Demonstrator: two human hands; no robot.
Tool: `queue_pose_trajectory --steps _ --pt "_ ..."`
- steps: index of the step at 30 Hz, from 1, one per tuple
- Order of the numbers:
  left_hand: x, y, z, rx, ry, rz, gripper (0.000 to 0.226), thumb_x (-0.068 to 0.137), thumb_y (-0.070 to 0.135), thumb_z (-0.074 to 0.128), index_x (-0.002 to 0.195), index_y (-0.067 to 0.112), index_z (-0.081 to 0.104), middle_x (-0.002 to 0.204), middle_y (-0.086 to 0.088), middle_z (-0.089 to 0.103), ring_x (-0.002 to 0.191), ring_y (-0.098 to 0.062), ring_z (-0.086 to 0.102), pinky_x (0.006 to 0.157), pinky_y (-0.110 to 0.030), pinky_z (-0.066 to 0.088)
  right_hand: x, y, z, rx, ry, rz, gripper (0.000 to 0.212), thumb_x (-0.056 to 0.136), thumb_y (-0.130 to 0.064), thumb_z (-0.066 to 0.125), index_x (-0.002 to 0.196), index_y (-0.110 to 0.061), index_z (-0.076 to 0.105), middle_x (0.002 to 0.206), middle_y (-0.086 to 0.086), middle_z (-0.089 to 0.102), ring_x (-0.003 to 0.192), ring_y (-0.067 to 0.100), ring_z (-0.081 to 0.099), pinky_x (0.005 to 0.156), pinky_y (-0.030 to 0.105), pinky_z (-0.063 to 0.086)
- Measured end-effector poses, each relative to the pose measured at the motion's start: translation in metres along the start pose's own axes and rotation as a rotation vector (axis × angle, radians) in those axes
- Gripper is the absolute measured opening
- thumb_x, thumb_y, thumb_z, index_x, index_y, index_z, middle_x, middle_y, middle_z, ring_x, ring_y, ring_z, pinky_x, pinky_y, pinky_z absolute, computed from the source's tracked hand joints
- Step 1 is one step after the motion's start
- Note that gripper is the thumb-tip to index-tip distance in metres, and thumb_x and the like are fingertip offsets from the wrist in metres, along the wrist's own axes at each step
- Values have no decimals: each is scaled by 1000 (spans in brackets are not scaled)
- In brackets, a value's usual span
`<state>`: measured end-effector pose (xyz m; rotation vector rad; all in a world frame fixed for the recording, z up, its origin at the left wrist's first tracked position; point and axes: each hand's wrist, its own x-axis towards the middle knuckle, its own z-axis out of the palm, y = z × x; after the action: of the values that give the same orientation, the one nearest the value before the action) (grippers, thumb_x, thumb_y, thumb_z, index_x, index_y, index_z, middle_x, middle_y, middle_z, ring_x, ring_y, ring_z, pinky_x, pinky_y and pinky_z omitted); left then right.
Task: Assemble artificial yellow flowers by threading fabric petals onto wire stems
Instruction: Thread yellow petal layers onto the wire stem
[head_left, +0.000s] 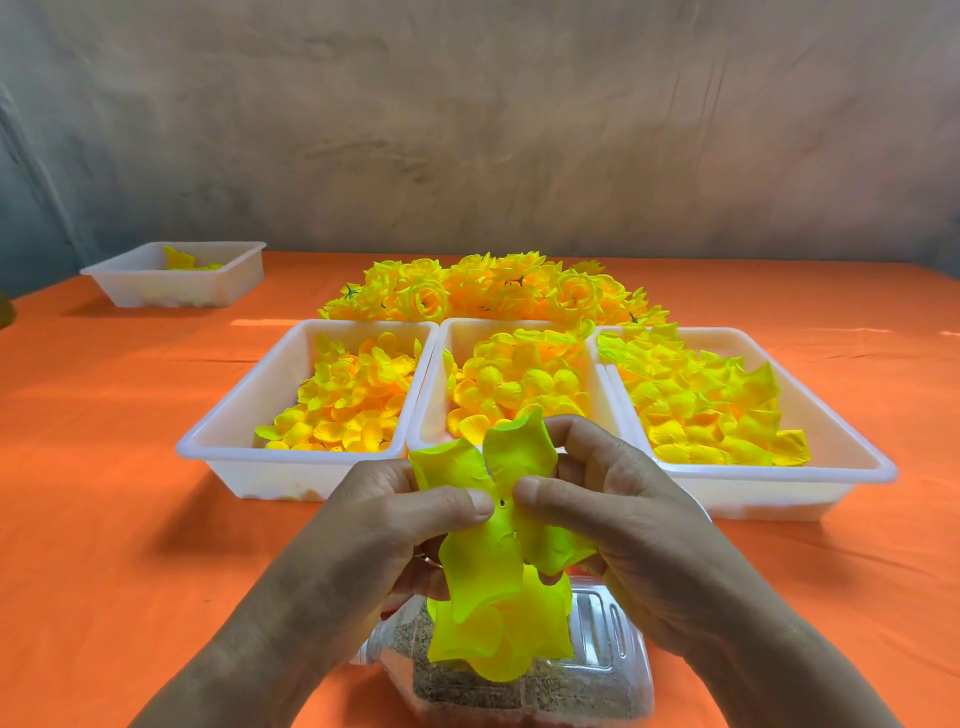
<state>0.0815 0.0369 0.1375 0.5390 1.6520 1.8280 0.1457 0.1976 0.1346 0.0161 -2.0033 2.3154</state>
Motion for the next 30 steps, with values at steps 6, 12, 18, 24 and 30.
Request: queue_pose_trajectory --steps 6,12,18,24,30 --pt "1 -3 -1 6 4 -3 13 64 16 63 64 17 76 56 -2 64 41 -11 56 38 -16 41 0 4 1 10 -7 10 33 75 -15 65 107 -9 61 74 9 66 52 18 58 44 26 44" --pt "3 -11 -6 78 27 -16 29 63 25 67 88 14 78 89 -20 75 76 -32 72 56 -34 57 -1 5 1 24 -25 -1 32 75 -10 65 106 -9 62 75 9 68 53 18 57 44 26 44" --pt "4 -11 -4 62 52 -31 28 62 23 67 87 17 79 81 -13 74 72 -28 69 53 -32 55 -1 6 0 34 -23 4 32 75 -10 65 107 -8 62 77 9 68 54 19 57 44 26 44" --pt "3 -10 -4 61 36 -24 31 64 24 66 92 22 79 82 -10 75 70 -24 69 52 -30 53 0 8 -1 58 -28 24 31 75 -10 65 107 -10 64 83 10 70 58 21 59 45 26 45" --pt "4 -13 -5 66 45 -28 32 64 25 67 94 22 79 88 -14 76 76 -27 71 54 -30 54 0 8 -2 89 -39 44 36 75 -9 64 111 -7 63 81 8 71 55 18 60 43 25 45"
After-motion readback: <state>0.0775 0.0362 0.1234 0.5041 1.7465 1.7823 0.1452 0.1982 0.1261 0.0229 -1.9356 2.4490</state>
